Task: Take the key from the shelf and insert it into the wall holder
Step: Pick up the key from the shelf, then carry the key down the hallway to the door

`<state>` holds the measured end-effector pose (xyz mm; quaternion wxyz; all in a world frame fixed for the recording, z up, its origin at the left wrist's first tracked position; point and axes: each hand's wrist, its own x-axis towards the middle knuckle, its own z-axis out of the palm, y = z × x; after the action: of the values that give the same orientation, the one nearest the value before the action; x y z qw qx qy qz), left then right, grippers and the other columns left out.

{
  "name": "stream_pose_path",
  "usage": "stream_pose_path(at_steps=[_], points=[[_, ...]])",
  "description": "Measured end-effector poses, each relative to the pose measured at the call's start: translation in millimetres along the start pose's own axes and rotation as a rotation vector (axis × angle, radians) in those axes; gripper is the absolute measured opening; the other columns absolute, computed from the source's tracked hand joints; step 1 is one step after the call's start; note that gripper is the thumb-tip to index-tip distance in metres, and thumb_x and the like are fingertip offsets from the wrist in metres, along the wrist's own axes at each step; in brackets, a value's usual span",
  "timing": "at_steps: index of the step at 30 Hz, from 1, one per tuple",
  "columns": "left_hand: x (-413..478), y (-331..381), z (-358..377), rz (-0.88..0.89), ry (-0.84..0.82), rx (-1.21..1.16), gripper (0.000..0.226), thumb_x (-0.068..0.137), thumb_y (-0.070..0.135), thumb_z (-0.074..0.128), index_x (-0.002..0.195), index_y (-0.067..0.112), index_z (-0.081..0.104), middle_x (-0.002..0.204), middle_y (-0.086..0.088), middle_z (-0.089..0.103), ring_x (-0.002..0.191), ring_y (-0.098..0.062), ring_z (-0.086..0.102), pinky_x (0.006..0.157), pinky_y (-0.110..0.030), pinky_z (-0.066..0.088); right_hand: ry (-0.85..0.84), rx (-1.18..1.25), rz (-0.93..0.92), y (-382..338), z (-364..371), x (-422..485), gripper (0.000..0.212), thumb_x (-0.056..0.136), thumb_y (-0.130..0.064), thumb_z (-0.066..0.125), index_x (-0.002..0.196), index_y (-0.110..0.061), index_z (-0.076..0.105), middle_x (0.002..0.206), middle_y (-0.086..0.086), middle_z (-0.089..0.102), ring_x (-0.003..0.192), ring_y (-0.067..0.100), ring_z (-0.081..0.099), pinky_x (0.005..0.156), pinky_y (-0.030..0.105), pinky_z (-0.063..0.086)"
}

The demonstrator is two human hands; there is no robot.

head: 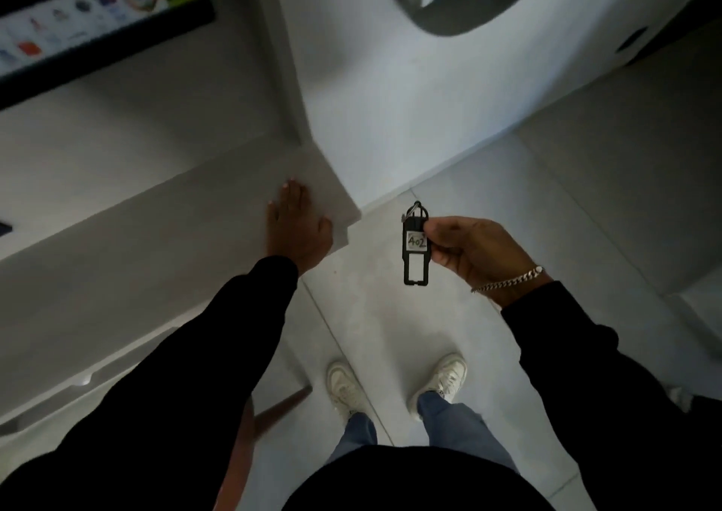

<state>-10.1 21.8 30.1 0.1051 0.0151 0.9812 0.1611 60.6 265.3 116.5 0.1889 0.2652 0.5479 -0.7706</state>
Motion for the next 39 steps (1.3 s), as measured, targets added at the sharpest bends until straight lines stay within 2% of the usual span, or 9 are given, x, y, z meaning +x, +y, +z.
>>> stream_pose_path(at_steps=[2, 4, 9, 11, 15, 19, 22, 27, 39], points=[[1.9, 30.3, -0.1, 0.072, -0.049, -0.074, 0.060, 0.098, 0.025, 0.048, 0.148, -0.002, 0.030, 0.162, -0.022, 0.023, 0.151, -0.034, 0.021, 0.122, -0.049, 0.017, 0.022, 0.053, -0.018, -7.8, -24.1, -11.1, 0.013, 0.084, 0.001, 0.063, 0.095, 0.005, 0.068, 0.085, 0.013, 0.072, 0.073, 0.018, 0.068, 0.062, 0.020, 0.060], [-1.7, 63.5, 2.8, 0.165, -0.072, -0.130, 0.057, 0.102, 0.026, 0.044, 0.150, 0.001, 0.028, 0.164, -0.018, 0.019, 0.153, -0.030, 0.015, 0.124, -0.045, 0.012, 0.041, 0.068, -0.028, -15.7, -48.2, -19.5, 0.015, 0.084, 0.000, 0.063, 0.097, 0.006, 0.068, 0.088, 0.015, 0.069, 0.073, 0.017, 0.068, 0.062, 0.020, 0.059], [-19.9, 160.0, 13.4, 0.456, 0.002, -0.212, 0.061, 0.101, 0.032, 0.037, 0.154, 0.006, 0.022, 0.166, -0.011, 0.011, 0.155, -0.025, 0.000, 0.127, -0.046, 0.002, 0.117, 0.177, -0.072, -33.4, -114.7, -34.4, 0.012, 0.066, -0.009, 0.073, 0.078, -0.005, 0.075, 0.071, 0.007, 0.075, 0.061, 0.013, 0.067, 0.055, 0.018, 0.057], [-22.8, 198.8, 16.7, 0.547, 0.019, -0.217, 0.063, 0.098, 0.034, 0.037, 0.154, 0.007, 0.022, 0.166, -0.010, 0.012, 0.155, -0.023, 0.000, 0.126, -0.044, 0.003, 0.132, 0.233, -0.094, -41.1, -141.6, -38.1, 0.006, 0.073, -0.005, 0.071, 0.073, -0.007, 0.076, 0.070, 0.006, 0.076, 0.059, 0.012, 0.068, 0.054, 0.018, 0.056], [-22.9, 264.1, 27.3, 0.641, -0.024, -0.278, 0.061, 0.098, 0.030, 0.041, 0.153, 0.008, 0.026, 0.165, -0.008, 0.017, 0.154, -0.019, 0.002, 0.127, -0.047, 0.009, 0.174, 0.286, -0.111, -56.8, -193.6, -44.4, 0.018, 0.082, -0.002, 0.065, 0.071, -0.008, 0.078, 0.070, 0.005, 0.077, 0.059, 0.010, 0.069, 0.054, 0.017, 0.056], [-4.5, 318.6, 34.8, 0.711, -0.066, -0.327, 0.058, 0.098, 0.029, 0.040, 0.152, 0.010, 0.030, 0.165, -0.006, 0.021, 0.155, -0.018, 0.002, 0.127, -0.048, 0.012, 0.235, 0.360, -0.144, -81.8, -243.6, -41.5, 0.007, 0.074, -0.007, 0.071, 0.075, -0.007, 0.078, 0.071, 0.007, 0.075, 0.057, 0.010, 0.066, 0.054, 0.018, 0.056], [17.9, 351.2, 39.5, 0.781, -0.084, -0.331, 0.056, 0.098, 0.028, 0.041, 0.150, 0.009, 0.034, 0.164, -0.006, 0.024, 0.155, -0.017, 0.001, 0.127, -0.050, 0.012, 0.311, 0.395, -0.153, -102.0, -275.1, -32.3, 0.014, 0.068, -0.010, 0.073, 0.081, -0.004, 0.076, 0.072, 0.009, 0.074, 0.057, 0.010, 0.065, 0.053, 0.018, 0.056], [84.3, 419.8, 51.1, 0.884, -0.140, -0.334, 0.063, 0.097, 0.040, 0.030, 0.154, 0.012, 0.024, 0.166, -0.002, 0.015, 0.155, -0.013, -0.003, 0.128, -0.044, 0.006, 0.424, 0.429, -0.192, -145.7, -327.1, -4.7, 0.027, 0.061, -0.014, 0.076, 0.085, -0.002, 0.076, 0.076, 0.011, 0.073, 0.059, 0.012, 0.066, 0.054, 0.019, 0.057], [214.9, 605.5, 74.9, 1.170, -0.201, -0.326, 0.065, 0.098, 0.037, 0.033, 0.153, 0.005, 0.021, 0.166, -0.012, 0.015, 0.155, -0.021, 0.002, 0.127, -0.050, 0.011, 0.608, 0.596, -0.336, -253.0, -444.6, 55.9, 0.017, 0.062, -0.014, 0.075, 0.078, -0.008, 0.078, 0.075, 0.008, 0.074, 0.061, 0.012, 0.067, 0.054, 0.019, 0.056]])
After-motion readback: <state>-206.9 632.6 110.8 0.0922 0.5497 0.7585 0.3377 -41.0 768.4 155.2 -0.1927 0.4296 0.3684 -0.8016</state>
